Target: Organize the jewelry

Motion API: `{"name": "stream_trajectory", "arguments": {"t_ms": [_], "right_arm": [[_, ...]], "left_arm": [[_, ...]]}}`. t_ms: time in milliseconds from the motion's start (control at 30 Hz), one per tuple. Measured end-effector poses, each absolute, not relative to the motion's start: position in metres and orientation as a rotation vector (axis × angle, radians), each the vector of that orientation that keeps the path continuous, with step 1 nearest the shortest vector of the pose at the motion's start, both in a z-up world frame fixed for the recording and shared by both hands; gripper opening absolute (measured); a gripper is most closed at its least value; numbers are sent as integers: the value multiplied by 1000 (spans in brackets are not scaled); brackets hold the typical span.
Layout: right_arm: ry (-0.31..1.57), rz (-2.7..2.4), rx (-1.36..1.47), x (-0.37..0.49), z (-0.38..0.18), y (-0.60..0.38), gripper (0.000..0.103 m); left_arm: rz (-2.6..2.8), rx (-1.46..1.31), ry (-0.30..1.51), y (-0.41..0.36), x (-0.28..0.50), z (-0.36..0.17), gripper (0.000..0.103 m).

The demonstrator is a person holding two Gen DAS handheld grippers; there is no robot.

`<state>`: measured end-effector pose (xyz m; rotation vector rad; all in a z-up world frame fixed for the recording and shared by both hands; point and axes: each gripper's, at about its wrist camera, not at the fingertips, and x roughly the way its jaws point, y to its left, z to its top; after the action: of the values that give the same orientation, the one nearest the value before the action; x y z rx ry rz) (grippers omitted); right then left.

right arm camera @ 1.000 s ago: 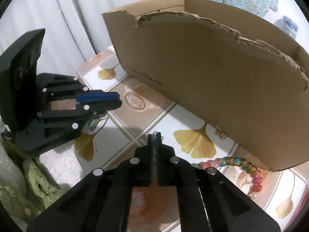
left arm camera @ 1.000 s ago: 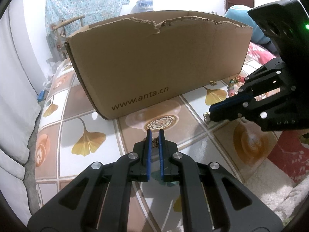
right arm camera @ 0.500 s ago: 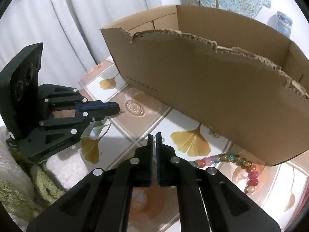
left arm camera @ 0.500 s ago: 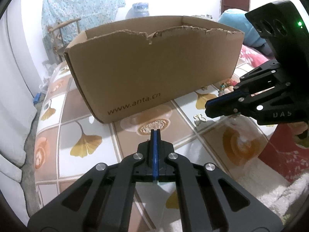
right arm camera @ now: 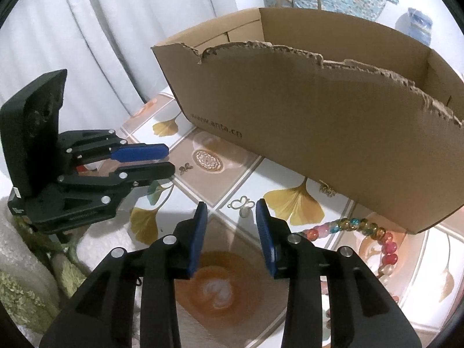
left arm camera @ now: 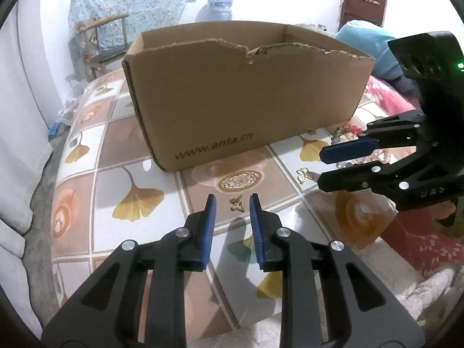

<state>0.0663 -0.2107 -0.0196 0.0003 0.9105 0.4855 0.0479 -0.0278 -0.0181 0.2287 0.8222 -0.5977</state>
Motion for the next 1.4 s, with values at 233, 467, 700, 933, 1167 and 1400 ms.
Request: {"name": "stream_trajectory", "arguments": {"t_ms": [233,467,700,933,1167,1400], "right_arm": [[902,467,23,66,-17,-212,34],[900,461,37,68,-18,-214,34],[893,459,43,69,-17,-215,34],[902,459,16,68,-18,-213,34],[899,474,-123,75,-21,-196,34],[930,481,-139,88,-27,-195,34]], "left_arm": [[-598,218,875,-37,60,-25,20],[-585,254,881,-42,61,-26,14],[-579,292,883,-48,59,-27,13],[-583,293,872,-47,58,-28,8],[-589,299,865,-45,56,-27,8],[-597,284,861,-44,55,-26,8]]}}
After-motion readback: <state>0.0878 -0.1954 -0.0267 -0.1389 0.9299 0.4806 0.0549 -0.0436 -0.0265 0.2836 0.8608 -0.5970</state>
